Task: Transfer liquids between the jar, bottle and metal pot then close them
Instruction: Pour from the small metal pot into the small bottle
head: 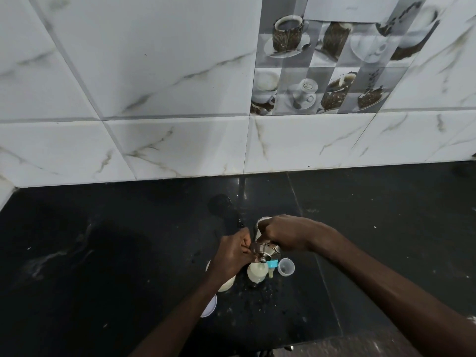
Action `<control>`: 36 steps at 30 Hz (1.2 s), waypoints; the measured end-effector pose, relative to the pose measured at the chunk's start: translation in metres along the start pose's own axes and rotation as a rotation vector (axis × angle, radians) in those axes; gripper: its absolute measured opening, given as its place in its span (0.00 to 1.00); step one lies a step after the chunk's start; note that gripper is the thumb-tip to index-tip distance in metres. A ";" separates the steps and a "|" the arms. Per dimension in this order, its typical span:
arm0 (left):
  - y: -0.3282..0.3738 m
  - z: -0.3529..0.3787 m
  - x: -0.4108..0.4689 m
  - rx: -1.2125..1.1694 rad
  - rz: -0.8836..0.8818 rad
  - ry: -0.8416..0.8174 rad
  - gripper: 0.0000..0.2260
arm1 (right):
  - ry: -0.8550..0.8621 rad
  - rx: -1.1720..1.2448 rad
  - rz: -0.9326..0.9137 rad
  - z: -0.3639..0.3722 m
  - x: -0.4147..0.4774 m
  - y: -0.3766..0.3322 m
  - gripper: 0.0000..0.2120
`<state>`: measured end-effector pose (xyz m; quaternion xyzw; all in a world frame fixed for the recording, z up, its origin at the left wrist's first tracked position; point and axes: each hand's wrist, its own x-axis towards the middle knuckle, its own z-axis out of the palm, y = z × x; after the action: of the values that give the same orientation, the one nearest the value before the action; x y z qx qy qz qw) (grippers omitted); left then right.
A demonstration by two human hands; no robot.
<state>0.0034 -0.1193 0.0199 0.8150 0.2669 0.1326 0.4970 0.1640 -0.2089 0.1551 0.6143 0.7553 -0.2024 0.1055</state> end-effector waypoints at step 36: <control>-0.007 0.006 0.009 0.081 0.030 0.007 0.16 | 0.058 -0.019 -0.033 0.013 0.001 0.012 0.09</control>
<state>0.0113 -0.1165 0.0099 0.8379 0.2614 0.1320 0.4606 0.1746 -0.2117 0.1411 0.6062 0.7701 -0.1790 0.0863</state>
